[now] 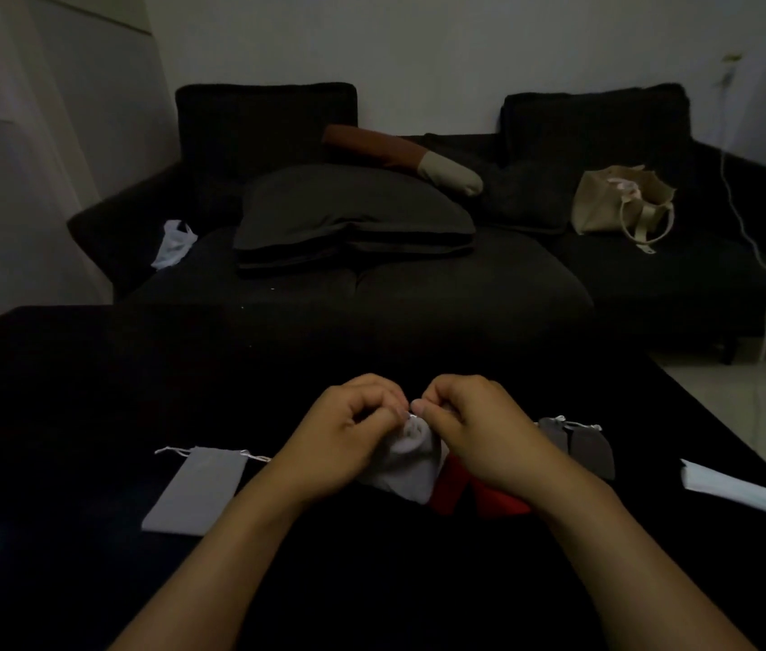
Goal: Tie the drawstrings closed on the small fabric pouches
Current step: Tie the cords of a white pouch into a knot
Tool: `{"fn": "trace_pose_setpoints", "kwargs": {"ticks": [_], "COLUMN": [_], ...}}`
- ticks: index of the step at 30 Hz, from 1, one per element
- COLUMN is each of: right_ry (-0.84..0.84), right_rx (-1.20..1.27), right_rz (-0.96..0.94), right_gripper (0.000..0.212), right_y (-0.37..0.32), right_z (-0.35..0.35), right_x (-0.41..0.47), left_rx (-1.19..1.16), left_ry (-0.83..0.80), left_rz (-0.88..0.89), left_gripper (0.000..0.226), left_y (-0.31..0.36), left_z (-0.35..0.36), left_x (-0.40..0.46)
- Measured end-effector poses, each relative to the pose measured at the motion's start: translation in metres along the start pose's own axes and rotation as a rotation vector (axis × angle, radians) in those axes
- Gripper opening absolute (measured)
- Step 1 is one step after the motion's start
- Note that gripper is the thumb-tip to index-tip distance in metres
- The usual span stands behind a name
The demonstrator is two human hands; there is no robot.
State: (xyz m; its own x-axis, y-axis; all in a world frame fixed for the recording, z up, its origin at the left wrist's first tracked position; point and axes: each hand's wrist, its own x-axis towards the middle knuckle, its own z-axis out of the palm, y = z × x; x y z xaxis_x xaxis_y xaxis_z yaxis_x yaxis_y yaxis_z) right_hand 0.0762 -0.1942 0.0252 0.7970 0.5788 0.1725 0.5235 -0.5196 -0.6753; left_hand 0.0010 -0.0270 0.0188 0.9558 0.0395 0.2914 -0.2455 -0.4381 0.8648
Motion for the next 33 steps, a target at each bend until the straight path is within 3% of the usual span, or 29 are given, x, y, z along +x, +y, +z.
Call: {"fn": "trace_pose_setpoints", "kwargs": {"ticks": [4, 10, 15, 19, 22, 27, 33], "right_ry": [0.01, -0.032, -0.171, -0.131, -0.038, -0.063, -0.047], "right_rx": [-0.022, 0.091, 0.354, 0.268, 0.355, 0.316, 0.281], "right_rz": [0.015, 0.021, 0.031, -0.046, -0.127, -0.274, -0.269], "right_gripper": [0.026, 0.027, 0.024, 0.015, 0.004, 0.027, 0.008], "right_y": [0.0, -0.001, 0.001, 0.0, -0.005, -0.012, -0.012], "right_z": [0.001, -0.001, -0.013, -0.018, -0.016, -0.017, -0.019], "right_x": [0.001, -0.001, -0.005, -0.008, -0.009, -0.012, -0.012], "left_rx": [-0.168, -0.465, -0.449, -0.404, -0.318, -0.32, -0.251], "left_ry": [0.047, 0.041, 0.002, -0.076, -0.058, -0.046, -0.066], "left_rz": [-0.019, -0.132, -0.176, -0.203, -0.169, -0.157, -0.134], "left_gripper": [0.044, 0.028, 0.028, 0.029, 0.025, 0.019, 0.021], "left_y": [-0.002, 0.004, 0.006, 0.005, 0.004, 0.005, 0.007], "left_z": [0.01, 0.007, -0.004, -0.01, -0.012, -0.013, -0.012], "left_x": [0.002, 0.001, 0.001, -0.002, -0.002, -0.002, -0.004]}}
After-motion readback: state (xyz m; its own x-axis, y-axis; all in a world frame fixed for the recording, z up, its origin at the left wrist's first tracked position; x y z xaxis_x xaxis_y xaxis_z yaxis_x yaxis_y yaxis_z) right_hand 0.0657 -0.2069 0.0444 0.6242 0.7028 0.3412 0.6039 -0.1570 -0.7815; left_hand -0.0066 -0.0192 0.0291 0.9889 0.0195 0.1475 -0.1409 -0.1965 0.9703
